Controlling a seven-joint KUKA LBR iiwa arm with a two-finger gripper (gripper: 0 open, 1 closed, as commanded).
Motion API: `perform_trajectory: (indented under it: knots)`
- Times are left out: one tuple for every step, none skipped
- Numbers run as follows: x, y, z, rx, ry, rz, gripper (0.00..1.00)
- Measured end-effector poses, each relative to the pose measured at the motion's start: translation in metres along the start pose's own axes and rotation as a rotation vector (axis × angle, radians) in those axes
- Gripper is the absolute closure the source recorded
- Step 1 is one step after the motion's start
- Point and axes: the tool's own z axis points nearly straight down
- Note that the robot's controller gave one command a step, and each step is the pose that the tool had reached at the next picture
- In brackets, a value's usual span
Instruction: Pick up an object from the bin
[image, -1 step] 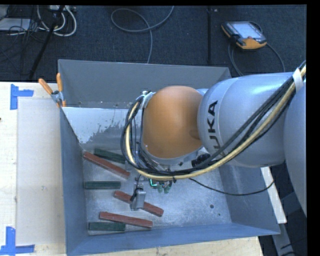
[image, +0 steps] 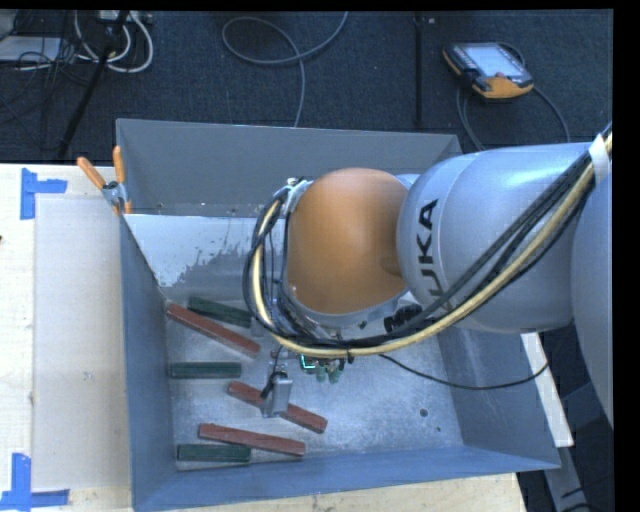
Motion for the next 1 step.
perform_trajectory:
  knots:
    - [-0.0025, -0.0025, 0.0392, -0.002, -0.008, -0.012, 0.0]
